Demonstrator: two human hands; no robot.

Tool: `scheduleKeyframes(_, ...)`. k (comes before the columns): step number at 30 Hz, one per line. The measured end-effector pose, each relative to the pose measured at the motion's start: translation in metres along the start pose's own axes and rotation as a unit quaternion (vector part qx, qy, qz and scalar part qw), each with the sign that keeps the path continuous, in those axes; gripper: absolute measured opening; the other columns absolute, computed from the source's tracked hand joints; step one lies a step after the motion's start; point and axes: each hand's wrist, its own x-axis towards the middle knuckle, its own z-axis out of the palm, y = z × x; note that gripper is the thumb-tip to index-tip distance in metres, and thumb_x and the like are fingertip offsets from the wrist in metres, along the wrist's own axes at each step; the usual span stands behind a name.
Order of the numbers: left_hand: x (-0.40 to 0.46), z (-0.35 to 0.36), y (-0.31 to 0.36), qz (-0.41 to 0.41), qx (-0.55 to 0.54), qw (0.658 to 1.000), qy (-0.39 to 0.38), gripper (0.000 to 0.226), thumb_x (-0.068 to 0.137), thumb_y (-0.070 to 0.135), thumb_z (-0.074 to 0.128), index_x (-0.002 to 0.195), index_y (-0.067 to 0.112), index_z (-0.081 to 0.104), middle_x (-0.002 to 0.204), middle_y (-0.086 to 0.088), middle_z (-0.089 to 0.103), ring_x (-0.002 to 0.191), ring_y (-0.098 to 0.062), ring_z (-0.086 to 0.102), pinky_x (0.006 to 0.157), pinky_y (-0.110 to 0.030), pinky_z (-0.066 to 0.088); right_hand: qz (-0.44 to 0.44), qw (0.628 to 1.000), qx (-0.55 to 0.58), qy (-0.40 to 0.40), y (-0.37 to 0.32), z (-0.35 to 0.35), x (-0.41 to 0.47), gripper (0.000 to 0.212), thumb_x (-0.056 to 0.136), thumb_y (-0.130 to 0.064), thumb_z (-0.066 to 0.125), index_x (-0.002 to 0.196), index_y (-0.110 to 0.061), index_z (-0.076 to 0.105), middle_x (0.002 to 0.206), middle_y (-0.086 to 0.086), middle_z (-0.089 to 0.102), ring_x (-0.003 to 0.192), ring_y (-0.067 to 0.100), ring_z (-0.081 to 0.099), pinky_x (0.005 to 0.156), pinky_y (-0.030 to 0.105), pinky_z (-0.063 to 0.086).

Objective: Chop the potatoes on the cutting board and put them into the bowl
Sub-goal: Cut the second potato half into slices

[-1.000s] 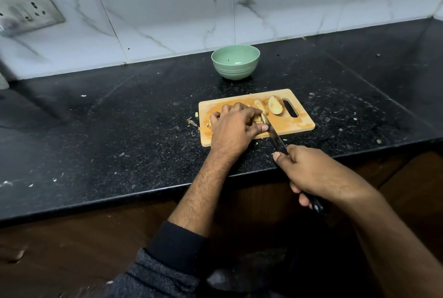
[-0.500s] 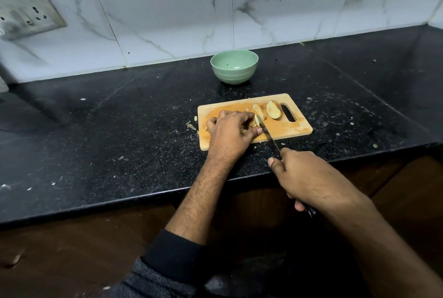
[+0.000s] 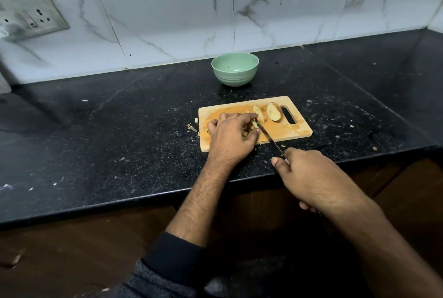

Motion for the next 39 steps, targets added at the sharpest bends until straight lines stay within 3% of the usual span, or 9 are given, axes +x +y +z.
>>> scheduleKeyframes(10,0.0010,0.0013,0.0001,-0.004,-0.005,1.000,0.002,0.041,0.092,0.040,0.060,0.132,0.034,0.064,0.117,0.016,0.067,0.119,-0.012,0.045,0.101,-0.041,0.019,0.016,0.996,0.074,-0.056,0.0007,-0.0031,-0.0014,0.036,0.106,-0.049,0.037,0.092,-0.019,0.051,0.072,0.006,0.068,0.042,0.017,0.065,0.040,0.028,0.053)
scheduleKeyframes(16,0.0005,0.0023,-0.0005,-0.014,-0.014,1.000,0.007,0.041,0.092,0.042,0.059,0.131,0.033,0.065,0.114,0.014,0.068,0.120,-0.009,0.046,0.094,-0.032,0.013,0.007,0.995,0.079,-0.068,-0.0002,-0.0014,-0.0004,0.037,0.106,-0.050,0.037,0.092,-0.019,0.052,0.070,0.007,0.071,0.049,0.023,0.070,0.048,0.039,0.061)
scheduleKeyframes(20,0.0022,0.0012,0.0003,-0.026,-0.022,0.999,0.013,0.044,0.094,0.051,0.059,0.133,0.033,0.064,0.121,0.011,0.066,0.125,-0.008,0.045,0.102,-0.038,0.019,0.009,0.994,0.091,-0.066,0.0003,-0.0008,0.0004,0.036,0.105,-0.050,0.038,0.091,-0.020,0.051,0.069,0.007,0.071,0.047,0.022,0.068,0.047,0.038,0.061)
scheduleKeyframes(25,0.0027,0.0006,0.0017,-0.017,-0.018,1.000,0.012,0.045,0.095,0.048,0.059,0.137,0.030,0.061,0.134,0.012,0.063,0.132,-0.009,0.044,0.104,-0.038,0.019,0.010,0.993,0.097,-0.072,0.0009,-0.0007,0.0018,0.035,0.105,-0.050,0.038,0.099,-0.019,0.052,0.070,0.007,0.071,0.047,0.021,0.068,0.046,0.035,0.060)
scheduleKeyframes(33,0.0050,0.0024,0.0000,-0.033,-0.034,0.999,0.022,0.043,0.095,0.046,0.060,0.135,0.028,0.063,0.130,0.010,0.065,0.128,-0.009,0.046,0.105,-0.038,0.021,0.005,0.993,0.091,-0.075,0.0031,0.0011,0.0042,0.035,0.105,-0.050,0.039,0.097,-0.018,0.051,0.071,0.006,0.070,0.042,0.017,0.064,0.044,0.031,0.057)
scheduleKeyframes(39,0.0046,0.0045,0.0006,-0.009,0.018,1.000,-0.011,0.042,0.098,0.042,0.053,0.138,0.031,0.059,0.134,0.005,0.062,0.133,-0.011,0.042,0.107,-0.042,0.017,0.003,0.994,0.076,-0.074,0.0025,0.0003,0.0059,0.036,0.105,-0.051,0.038,0.098,-0.018,0.052,0.071,0.005,0.071,0.045,0.016,0.065,0.046,0.031,0.057)
